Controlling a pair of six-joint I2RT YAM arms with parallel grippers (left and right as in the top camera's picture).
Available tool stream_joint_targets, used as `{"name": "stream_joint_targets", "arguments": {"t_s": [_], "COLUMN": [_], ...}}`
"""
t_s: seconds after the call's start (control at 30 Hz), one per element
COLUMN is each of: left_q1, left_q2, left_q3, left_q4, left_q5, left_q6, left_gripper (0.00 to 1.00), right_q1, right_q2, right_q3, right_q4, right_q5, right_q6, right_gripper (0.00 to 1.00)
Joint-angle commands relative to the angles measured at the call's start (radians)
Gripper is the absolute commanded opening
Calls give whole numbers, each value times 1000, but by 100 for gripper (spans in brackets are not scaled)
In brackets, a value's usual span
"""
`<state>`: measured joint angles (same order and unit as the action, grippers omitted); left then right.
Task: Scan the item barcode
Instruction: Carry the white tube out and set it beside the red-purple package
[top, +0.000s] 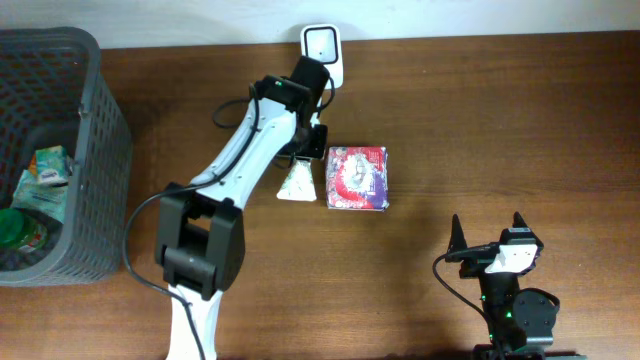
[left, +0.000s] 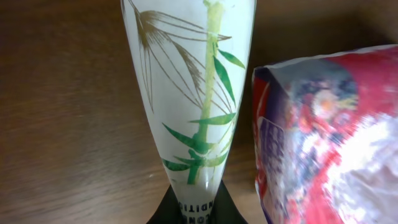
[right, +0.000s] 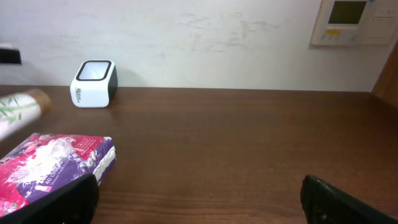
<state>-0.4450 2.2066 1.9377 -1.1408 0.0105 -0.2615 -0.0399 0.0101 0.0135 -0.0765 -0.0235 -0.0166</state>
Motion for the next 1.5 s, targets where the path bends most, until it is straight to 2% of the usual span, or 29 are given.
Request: {"name": "stream_joint_targets", "arguments": {"t_s": [0.0,0.13,0.4,0.7,0.73,0.83,1.1,1.17,1.2,1.23,1.47], "left_q1": [-11,-42,-129,-179,-188,-191,-187,-180,-175,-168,-78], "left_q2": [42,85,94,94,94,93,93,93,93,93,93], "left_q3": [-10,-19,-22,-22,-22,-21,148,209,255,308,589], "left_q4": [6,7,37,48,50,62,-51,-87,-117,-160,-455], "left_q5": [31,56,58,132,131,132,121,121,121,120,98], "left_q6": [-14,-15,-278,-288,-288,-288,-278,-232,-189,-136,-103], "left_gripper": [0,0,0,0,4,23,35,40,49,64,68], "right_q1": [-6,-6,-6,-6,-6,-6,-6,-6,-6,-6,-6], "right_q2": [-6,-6,-6,-6,-6,-6,-6,-6,-6,-6,-6], "right_q3": [-8,-8,-8,-8,-8,-8,-8,-8,-8,-8,-8], "right_q4": [-2,-2,-2,-2,-2,-2,-2,-2,-2,-2,-2], "right_q5": [2,2,2,2,2,2,2,2,2,2,2], "right_q6": [-2,-2,-2,-2,-2,-2,-2,-2,-2,-2,-2], "right_gripper": [99,99,98,99,99,99,99,99,99,99,99]}}
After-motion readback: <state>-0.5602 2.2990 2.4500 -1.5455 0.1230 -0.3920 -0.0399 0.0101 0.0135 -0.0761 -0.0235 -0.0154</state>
